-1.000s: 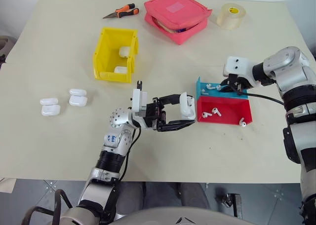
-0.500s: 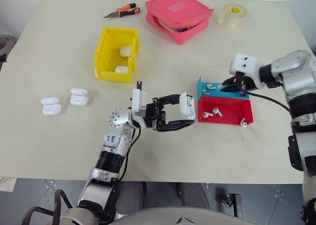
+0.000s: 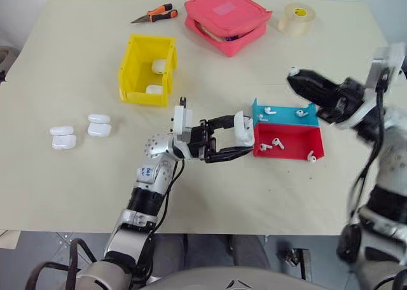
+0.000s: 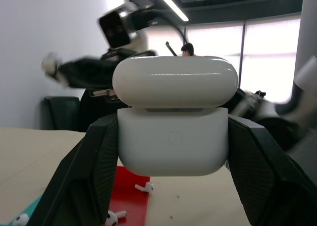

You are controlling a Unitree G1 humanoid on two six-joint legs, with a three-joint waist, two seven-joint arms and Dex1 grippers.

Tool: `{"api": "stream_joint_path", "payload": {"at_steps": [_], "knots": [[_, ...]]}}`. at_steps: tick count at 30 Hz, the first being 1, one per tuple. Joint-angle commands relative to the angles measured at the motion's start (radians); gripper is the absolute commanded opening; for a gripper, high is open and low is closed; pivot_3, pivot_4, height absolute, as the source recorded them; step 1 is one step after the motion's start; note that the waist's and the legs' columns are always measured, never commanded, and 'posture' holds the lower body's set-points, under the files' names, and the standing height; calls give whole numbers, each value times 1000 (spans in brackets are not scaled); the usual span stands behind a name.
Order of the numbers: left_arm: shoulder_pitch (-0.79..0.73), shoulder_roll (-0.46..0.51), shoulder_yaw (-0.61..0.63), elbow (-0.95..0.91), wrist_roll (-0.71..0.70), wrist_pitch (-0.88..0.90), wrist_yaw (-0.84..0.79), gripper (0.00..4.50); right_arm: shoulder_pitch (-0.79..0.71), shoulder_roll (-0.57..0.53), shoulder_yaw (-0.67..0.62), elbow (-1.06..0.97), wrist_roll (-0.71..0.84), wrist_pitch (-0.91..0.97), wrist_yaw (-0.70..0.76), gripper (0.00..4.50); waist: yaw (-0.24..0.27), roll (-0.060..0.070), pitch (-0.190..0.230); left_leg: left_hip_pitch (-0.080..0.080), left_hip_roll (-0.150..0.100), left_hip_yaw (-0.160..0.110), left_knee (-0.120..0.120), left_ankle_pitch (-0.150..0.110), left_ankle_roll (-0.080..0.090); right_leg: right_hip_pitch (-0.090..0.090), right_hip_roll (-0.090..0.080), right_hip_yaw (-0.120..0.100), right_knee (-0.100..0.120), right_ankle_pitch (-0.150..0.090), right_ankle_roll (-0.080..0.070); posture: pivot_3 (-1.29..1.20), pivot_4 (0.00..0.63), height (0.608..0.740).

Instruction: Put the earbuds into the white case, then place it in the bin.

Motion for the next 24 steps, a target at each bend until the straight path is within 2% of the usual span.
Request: {"api": "stream_joint_path", "payload": {"at_steps": [1,3,9,24], "knots": [[-23,-6,19,22,-18,-12,-13,2812,80,78,-39,-202,217,30,-148,530,1,0,0,0,-2,0,0,0,0,0,-1,0,0,0,0,0,150,740],[-40,-7,27,39,-17,-15,-16,2812,133,114,-19,-270,316,38,-209,530,2,0,0,0,-4,-2,-1,0,1,0,-3,-1,0,0,0,0,150,740],[-64,-15,41,68,-13,-20,-18,2812,232,112,48,-337,467,11,-310,530,0,0,0,0,-6,-3,-1,1,2,0,-5,-6,0,0,0,0,150,740],[-64,-25,40,53,-12,-6,-16,2812,305,100,195,-292,413,-129,-335,530,0,0,0,0,-6,-3,-1,1,2,0,-5,-6,1,0,0,0,150,740]]}}
